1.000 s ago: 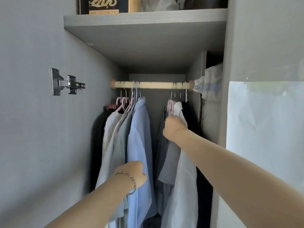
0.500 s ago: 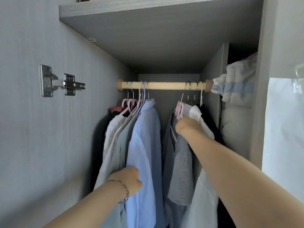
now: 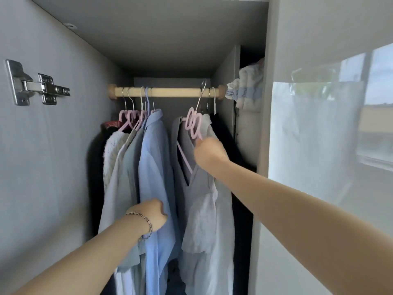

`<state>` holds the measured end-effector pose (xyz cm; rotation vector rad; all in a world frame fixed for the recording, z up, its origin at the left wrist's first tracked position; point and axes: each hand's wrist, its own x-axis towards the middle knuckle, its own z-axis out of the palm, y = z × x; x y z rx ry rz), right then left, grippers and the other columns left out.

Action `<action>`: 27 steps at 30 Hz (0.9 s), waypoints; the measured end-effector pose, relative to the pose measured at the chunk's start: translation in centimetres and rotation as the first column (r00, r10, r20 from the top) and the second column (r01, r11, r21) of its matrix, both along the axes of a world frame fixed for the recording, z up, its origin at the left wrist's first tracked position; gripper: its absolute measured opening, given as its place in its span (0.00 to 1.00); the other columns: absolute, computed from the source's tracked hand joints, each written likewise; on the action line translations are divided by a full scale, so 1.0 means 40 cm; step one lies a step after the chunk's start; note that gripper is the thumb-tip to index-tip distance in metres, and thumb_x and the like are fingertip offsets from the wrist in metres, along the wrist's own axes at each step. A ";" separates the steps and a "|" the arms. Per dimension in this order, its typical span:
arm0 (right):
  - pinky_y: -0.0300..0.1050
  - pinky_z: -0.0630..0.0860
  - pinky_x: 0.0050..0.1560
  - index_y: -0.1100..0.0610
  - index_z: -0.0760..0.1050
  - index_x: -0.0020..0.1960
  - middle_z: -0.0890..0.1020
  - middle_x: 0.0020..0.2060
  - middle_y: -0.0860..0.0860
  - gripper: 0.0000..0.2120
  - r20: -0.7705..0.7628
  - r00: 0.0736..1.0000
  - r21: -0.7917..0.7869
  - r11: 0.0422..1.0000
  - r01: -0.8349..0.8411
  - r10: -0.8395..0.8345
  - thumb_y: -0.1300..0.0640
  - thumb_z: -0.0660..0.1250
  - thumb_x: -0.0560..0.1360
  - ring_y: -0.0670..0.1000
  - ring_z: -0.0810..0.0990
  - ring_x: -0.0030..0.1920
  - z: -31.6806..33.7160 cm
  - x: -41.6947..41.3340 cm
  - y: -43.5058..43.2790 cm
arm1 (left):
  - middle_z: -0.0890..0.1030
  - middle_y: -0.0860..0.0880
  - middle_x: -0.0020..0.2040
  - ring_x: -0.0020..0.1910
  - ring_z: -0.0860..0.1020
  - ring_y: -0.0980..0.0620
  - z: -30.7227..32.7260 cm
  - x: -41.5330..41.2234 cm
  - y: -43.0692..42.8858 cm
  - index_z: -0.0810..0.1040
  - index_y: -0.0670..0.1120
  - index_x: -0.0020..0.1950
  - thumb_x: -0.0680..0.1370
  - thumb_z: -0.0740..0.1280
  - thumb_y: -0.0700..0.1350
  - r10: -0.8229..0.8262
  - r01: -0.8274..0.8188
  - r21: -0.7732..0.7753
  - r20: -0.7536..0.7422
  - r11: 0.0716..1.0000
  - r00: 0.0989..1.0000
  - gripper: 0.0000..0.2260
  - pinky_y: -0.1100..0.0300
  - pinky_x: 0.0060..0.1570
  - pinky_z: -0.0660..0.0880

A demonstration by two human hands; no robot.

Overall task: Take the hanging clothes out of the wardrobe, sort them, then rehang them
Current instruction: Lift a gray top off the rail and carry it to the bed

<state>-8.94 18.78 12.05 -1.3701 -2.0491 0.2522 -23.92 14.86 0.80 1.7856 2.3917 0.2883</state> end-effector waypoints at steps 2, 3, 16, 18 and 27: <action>0.41 0.62 0.31 0.64 0.71 0.62 0.77 0.48 0.56 0.15 -0.051 0.999 -0.111 0.994 -0.017 0.012 0.61 0.52 0.81 0.59 0.75 0.52 -0.035 0.042 -0.067 | 0.76 0.47 0.43 0.46 0.77 0.47 -0.022 0.026 -0.015 0.64 0.47 0.34 0.78 0.57 0.45 -0.035 0.035 -0.016 -0.022 0.999 0.999 0.12 0.61 0.43 0.69; 0.43 0.64 0.33 0.63 0.73 0.58 0.74 0.39 0.53 0.14 -0.089 0.996 -0.128 0.992 0.005 -0.016 0.59 0.52 0.81 0.57 0.73 0.47 -0.064 0.076 -0.105 | 0.78 0.46 0.46 0.48 0.77 0.47 -0.045 0.047 -0.030 0.64 0.48 0.35 0.78 0.57 0.45 -0.060 0.059 -0.035 -0.036 0.998 0.998 0.12 0.61 0.45 0.70; 0.44 0.64 0.36 0.49 0.58 0.30 0.69 0.40 0.51 0.21 0.148 0.934 -0.188 0.917 0.351 -0.327 0.50 0.49 0.82 0.55 0.71 0.39 -0.367 0.611 -0.680 | 0.79 0.40 0.59 0.58 0.78 0.43 -0.333 0.522 -0.308 0.74 0.38 0.61 0.81 0.55 0.40 -0.485 0.476 -0.300 0.051 0.827 0.873 0.13 0.63 0.40 0.70; 0.44 0.65 0.36 0.49 0.59 0.31 0.68 0.37 0.49 0.21 0.154 0.904 -0.184 0.888 0.422 -0.398 0.50 0.50 0.82 0.54 0.71 0.39 -0.400 0.716 -0.777 | 0.79 0.39 0.59 0.59 0.78 0.42 -0.365 0.627 -0.367 0.74 0.37 0.61 0.80 0.57 0.40 -0.518 0.522 -0.284 0.096 0.804 0.850 0.13 0.59 0.47 0.75; 0.44 0.66 0.42 0.57 0.71 0.43 0.68 0.42 0.49 0.16 0.207 0.614 -0.196 0.583 0.789 -0.762 0.51 0.51 0.82 0.56 0.72 0.42 -0.641 1.223 -1.372 | 0.82 0.42 0.51 0.49 0.81 0.45 -0.527 1.192 -0.763 0.77 0.39 0.52 0.78 0.58 0.43 -0.775 0.771 -0.323 0.149 0.549 0.614 0.11 0.57 0.52 0.76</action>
